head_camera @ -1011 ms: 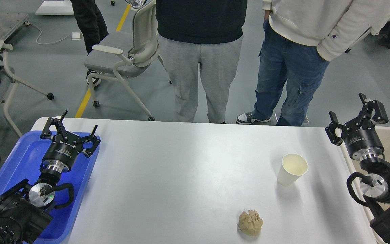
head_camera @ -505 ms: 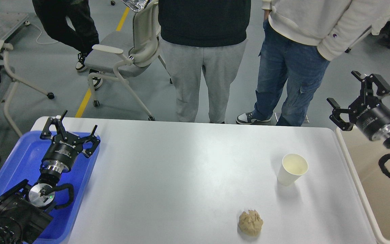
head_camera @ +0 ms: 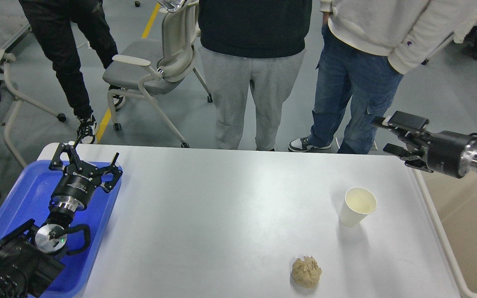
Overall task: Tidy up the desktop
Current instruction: 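Move the right gripper toward the white paper cup on the table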
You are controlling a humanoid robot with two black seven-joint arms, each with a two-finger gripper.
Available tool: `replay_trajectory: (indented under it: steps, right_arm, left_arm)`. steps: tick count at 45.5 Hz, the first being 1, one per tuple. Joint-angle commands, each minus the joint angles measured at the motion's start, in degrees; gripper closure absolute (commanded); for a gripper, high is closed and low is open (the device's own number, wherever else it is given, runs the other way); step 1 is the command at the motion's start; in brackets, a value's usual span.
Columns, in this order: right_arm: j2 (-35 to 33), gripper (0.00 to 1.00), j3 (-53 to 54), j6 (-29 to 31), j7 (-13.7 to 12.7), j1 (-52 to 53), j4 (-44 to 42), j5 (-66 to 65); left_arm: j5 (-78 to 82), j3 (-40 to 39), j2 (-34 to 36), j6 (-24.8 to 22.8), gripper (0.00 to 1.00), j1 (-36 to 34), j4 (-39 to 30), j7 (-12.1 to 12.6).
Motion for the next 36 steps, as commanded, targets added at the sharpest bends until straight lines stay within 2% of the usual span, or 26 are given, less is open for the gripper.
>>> replay_trajectory:
  steps: [1,7,17,26,36]
  right_arm:
    - [-0.8,0.0,-20.5,-1.6,1.6,8.6,1.7,-46.7]
    - [3.7,0.0,-30.7,-5.6,3.2,13.7,-0.7,-50.5]
    - [8.6,0.0,-37.6,-13.0,4.6,15.3,-10.3,-56.0]
    - [10.7,0.0,-38.1,-13.8,5.5,14.8,-14.9,-56.1]
    - [12.2,0.0,-38.1,-13.8,6.5,14.4,-16.0,-56.0]
  left_arm:
    - [0.1,0.0,0.0,0.0,0.0,-0.1,0.0,0.0]
    - [0.1,0.0,0.0,0.0,0.0,0.0,0.0,0.0]
    - [0.1,0.0,0.0,0.0,0.0,0.0,0.0,0.1]
    - [0.1,0.0,0.0,0.0,0.0,0.0,0.0,0.1]
    - [0.1,0.0,-0.1,0.0,0.0,0.0,0.0,0.1]
